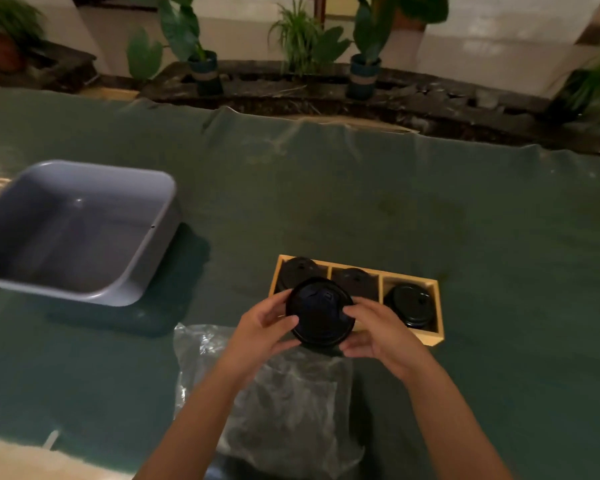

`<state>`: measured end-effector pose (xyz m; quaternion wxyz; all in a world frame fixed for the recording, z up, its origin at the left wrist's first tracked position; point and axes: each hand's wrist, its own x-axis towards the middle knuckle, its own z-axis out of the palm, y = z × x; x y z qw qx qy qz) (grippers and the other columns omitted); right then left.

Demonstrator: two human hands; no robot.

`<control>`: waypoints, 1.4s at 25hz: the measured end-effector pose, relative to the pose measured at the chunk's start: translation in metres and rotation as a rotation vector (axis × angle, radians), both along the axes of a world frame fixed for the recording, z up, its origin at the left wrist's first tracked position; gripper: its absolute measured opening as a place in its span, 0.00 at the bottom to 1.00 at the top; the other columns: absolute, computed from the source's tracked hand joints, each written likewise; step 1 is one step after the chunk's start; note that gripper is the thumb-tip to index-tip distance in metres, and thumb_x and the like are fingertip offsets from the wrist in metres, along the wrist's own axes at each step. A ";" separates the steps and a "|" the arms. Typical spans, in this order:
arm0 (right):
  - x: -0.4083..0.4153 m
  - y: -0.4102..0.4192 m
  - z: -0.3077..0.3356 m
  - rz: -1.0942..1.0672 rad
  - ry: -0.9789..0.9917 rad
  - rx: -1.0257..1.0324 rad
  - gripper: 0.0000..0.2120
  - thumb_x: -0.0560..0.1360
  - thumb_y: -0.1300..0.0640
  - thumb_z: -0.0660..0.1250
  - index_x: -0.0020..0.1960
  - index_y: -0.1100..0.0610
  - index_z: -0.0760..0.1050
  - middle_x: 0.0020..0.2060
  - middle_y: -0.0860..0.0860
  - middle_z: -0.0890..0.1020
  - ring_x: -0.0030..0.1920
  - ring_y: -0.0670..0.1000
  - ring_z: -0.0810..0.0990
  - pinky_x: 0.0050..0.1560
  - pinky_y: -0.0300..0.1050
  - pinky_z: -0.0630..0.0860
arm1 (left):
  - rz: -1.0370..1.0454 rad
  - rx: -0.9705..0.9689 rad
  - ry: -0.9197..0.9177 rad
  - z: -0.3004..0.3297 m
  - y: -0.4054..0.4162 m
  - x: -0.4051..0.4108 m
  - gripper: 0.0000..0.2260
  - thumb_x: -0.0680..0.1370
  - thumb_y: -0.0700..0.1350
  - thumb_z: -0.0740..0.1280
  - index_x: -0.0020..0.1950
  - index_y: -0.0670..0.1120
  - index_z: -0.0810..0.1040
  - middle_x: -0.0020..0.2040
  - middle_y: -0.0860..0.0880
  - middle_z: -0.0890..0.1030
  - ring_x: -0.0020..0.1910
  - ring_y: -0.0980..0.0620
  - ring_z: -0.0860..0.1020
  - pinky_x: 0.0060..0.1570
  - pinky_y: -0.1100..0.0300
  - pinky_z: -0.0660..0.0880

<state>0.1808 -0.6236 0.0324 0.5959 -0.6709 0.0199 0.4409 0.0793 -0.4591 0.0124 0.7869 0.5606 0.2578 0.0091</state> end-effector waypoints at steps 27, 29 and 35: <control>0.082 -0.109 -0.050 -0.251 -0.348 -0.119 0.14 0.70 0.66 0.70 0.54 0.56 0.79 0.47 0.52 0.83 0.51 0.53 0.81 0.52 0.48 0.79 | -0.114 0.187 0.364 -0.012 -0.129 0.117 0.09 0.79 0.41 0.59 0.56 0.45 0.76 0.54 0.47 0.78 0.50 0.53 0.77 0.38 0.64 0.77; 0.099 -0.111 -0.056 -0.222 -0.310 -0.124 0.12 0.70 0.67 0.69 0.51 0.55 0.79 0.48 0.55 0.84 0.52 0.55 0.81 0.54 0.53 0.79 | -0.092 0.210 0.402 -0.019 -0.136 0.134 0.10 0.80 0.41 0.59 0.58 0.43 0.76 0.53 0.47 0.77 0.46 0.55 0.76 0.37 0.63 0.78; 0.132 -0.113 -0.081 -0.083 -0.388 -0.282 0.14 0.70 0.63 0.70 0.55 0.55 0.79 0.50 0.53 0.84 0.53 0.53 0.81 0.57 0.55 0.77 | -0.139 0.533 0.494 -0.047 -0.142 0.155 0.10 0.78 0.42 0.62 0.40 0.41 0.78 0.46 0.40 0.80 0.41 0.46 0.80 0.51 0.47 0.79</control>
